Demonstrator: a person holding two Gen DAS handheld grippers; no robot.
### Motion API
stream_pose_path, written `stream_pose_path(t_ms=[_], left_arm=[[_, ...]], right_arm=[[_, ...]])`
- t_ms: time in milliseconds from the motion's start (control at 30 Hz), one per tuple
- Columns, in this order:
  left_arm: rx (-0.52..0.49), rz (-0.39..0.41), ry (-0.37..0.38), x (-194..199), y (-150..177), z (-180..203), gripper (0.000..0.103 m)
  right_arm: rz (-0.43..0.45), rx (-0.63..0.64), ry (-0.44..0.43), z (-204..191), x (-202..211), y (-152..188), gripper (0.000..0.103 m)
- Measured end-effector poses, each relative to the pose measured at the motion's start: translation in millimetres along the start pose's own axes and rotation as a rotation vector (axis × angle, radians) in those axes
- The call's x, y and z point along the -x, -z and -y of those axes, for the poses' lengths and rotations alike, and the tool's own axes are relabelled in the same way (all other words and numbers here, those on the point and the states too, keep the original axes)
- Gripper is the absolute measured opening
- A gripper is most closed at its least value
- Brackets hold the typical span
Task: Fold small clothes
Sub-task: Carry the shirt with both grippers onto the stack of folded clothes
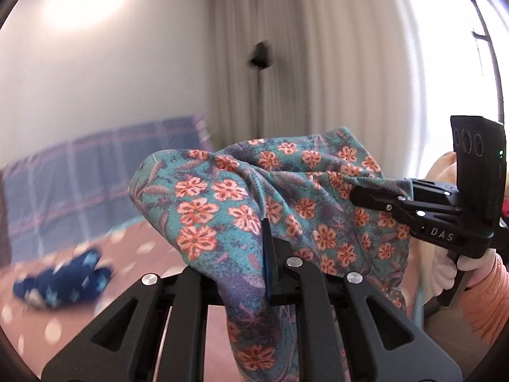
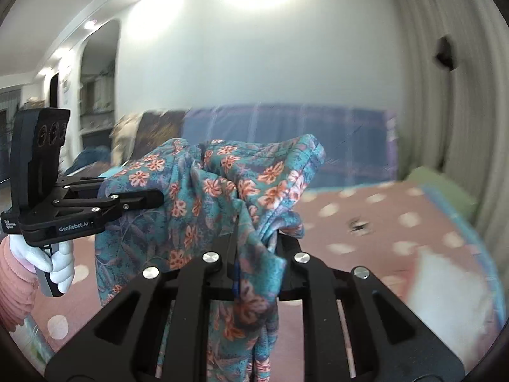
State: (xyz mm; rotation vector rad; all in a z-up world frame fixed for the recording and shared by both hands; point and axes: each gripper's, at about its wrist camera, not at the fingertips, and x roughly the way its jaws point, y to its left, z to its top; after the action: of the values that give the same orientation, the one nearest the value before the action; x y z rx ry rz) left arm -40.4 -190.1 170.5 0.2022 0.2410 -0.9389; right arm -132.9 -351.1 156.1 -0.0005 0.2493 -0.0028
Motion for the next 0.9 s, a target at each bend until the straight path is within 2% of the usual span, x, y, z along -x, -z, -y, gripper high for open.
stream_pose_path(t_ms=[100, 200, 367, 500, 600, 667, 733, 767, 800, 833, 867, 900], left_arm=[[-0.055, 0.030, 0.074, -23.8, -28.8, 39.3, 0.012], [-0.074, 0.024, 0.150, -55.1, -46.9, 67.0, 0.012], [-0.120, -0.010, 0.245, -116.9, -63.0, 110.9, 0.012], [-0.150, -0.056, 0.289, -159.4, -63.9, 141.5, 0.012], [-0.172, -0.100, 0.290, -206.0, -60.4, 156.1, 0.012], [-0.193, -0.137, 0.273, -237.8, -50.8, 158.2, 0.021], [-0.212, -0.213, 0.212, -277.9, -30.9, 154.8, 0.031], [-0.186, -0.306, 0.177, -304.5, -13.2, 147.4, 0.031], [-0.153, -0.360, 0.153, -318.7, -1.3, 139.3, 0.031], [-0.124, -0.393, 0.130, -326.8, 12.0, 132.5, 0.033], [-0.107, -0.411, 0.129, -329.9, 27.6, 125.1, 0.036], [-0.113, -0.414, 0.130, -329.1, 39.7, 119.9, 0.038]], right_arm=[[0.035, -0.023, 0.104, 30.1, 39.0, -10.2, 0.014], [0.064, -0.031, 0.232, 63.5, 70.7, -17.6, 0.014], [0.069, -0.093, 0.390, 119.9, 97.4, -15.1, 0.014], [0.058, -0.135, 0.510, 166.7, 97.5, -5.2, 0.014], [0.032, -0.190, 0.557, 205.0, 95.3, 6.6, 0.014], [-0.003, -0.232, 0.582, 233.7, 78.6, 16.5, 0.014], [-0.037, -0.260, 0.612, 257.1, 55.5, 26.5, 0.016], [-0.063, -0.280, 0.643, 274.0, 35.7, 35.5, 0.022], [-0.092, -0.293, 0.673, 286.5, 21.1, 43.9, 0.036], [-0.154, -0.318, 0.735, 304.3, 2.0, 58.2, 0.044], [-0.187, -0.339, 0.760, 310.9, -8.3, 65.7, 0.049], [-0.217, -0.386, 0.758, 319.1, -14.8, 76.9, 0.048]])
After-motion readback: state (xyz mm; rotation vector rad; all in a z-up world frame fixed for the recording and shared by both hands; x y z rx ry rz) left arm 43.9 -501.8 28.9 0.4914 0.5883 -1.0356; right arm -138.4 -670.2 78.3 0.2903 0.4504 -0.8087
